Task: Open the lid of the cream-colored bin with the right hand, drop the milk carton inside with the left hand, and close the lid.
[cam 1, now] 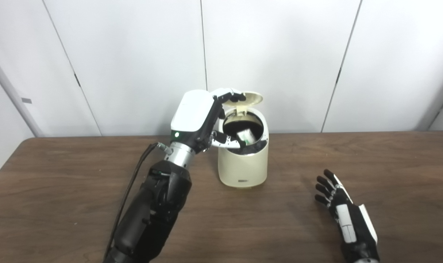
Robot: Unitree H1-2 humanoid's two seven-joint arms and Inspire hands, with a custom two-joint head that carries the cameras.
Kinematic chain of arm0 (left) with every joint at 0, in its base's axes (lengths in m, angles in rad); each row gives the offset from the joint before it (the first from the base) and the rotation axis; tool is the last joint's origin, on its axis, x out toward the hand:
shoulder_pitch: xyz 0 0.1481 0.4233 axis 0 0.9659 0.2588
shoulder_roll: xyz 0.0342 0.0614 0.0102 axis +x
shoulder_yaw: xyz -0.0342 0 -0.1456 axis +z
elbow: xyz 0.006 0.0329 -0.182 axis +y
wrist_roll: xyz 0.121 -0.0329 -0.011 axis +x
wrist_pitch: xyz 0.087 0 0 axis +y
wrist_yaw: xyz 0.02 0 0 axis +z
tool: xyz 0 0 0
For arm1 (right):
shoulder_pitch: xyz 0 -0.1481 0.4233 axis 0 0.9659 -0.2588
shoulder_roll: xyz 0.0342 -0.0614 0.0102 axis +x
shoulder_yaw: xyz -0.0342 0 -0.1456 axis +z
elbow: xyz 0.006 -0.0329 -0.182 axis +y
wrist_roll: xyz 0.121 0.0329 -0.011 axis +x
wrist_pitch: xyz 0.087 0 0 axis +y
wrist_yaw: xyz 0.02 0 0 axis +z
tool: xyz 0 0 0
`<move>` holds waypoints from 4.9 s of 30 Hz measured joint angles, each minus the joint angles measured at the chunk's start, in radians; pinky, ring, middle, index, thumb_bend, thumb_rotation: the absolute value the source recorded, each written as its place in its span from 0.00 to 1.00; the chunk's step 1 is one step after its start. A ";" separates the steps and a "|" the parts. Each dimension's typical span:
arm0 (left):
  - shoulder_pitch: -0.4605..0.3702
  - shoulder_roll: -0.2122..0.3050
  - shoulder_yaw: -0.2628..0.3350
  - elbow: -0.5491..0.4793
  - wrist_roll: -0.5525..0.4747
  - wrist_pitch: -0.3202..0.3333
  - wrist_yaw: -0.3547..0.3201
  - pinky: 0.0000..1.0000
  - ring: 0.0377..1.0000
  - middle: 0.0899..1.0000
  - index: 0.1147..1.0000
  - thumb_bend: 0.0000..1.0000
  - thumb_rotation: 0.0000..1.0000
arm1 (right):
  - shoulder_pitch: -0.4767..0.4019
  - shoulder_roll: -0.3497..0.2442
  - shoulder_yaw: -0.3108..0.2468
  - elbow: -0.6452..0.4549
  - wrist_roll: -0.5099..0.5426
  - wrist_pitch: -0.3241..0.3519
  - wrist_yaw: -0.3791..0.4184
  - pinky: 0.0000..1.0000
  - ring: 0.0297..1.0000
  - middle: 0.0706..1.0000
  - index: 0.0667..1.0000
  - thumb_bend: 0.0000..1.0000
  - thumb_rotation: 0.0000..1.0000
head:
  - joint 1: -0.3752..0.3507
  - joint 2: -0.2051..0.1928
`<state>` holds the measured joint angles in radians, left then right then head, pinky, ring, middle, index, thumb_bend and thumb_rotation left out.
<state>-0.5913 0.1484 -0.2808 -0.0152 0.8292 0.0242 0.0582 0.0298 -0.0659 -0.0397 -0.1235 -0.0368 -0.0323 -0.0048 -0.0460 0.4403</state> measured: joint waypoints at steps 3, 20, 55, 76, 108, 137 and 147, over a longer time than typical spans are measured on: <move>0.001 0.000 0.000 -0.001 0.005 0.000 0.000 0.36 0.43 0.67 0.68 1.00 0.08 | 0.000 0.000 0.000 0.000 0.000 0.000 -0.001 0.81 0.87 0.87 0.91 0.60 0.98 | 0.000 0.000; 0.083 -0.044 0.153 -0.067 -0.215 -0.026 0.049 0.29 0.38 0.54 0.55 0.82 0.00 | -0.001 0.000 -0.002 0.000 0.000 0.001 -0.002 0.82 0.88 0.88 0.90 0.59 0.95 | -0.006 0.008; 0.534 -0.177 0.244 0.009 -0.702 -0.114 -0.010 0.86 0.90 0.92 0.93 0.52 0.81 | -0.321 -0.089 0.010 -0.053 -0.058 0.113 0.023 0.85 0.91 0.92 0.91 0.60 0.93 | -0.035 0.028; 0.512 -0.192 0.225 0.015 -0.692 -0.114 0.007 0.88 0.92 0.92 0.93 0.52 0.87 | -0.696 -0.227 0.186 0.153 -0.384 0.254 0.114 0.81 0.88 0.89 0.81 0.52 0.91 | -0.032 0.026; 0.511 -0.196 0.214 0.007 -0.678 -0.065 0.007 0.86 0.89 0.91 0.92 0.51 0.84 | -0.704 -0.236 0.341 0.145 -0.582 0.152 0.183 0.94 1.00 0.96 0.69 0.56 0.93 | -0.018 0.046; 0.514 -0.195 0.209 -0.025 -0.629 -0.022 0.021 0.89 0.91 0.91 0.90 0.55 0.83 | -0.613 -0.274 0.430 -0.004 -0.964 0.203 0.275 0.99 1.00 0.99 0.65 0.64 0.94 | -0.006 0.077; 0.514 -0.197 0.208 -0.026 -0.636 -0.022 0.020 0.89 0.90 0.91 0.94 0.54 0.82 | -0.595 -0.269 0.441 -0.039 -1.013 0.200 0.308 1.00 1.00 1.00 0.66 0.61 0.94 | -0.002 0.092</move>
<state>-0.0777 -0.0484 -0.0728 -0.0413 0.1932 0.0026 0.0780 -0.5653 -0.3351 0.4011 -0.1630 -1.0496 0.1678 0.3036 -0.0476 0.5323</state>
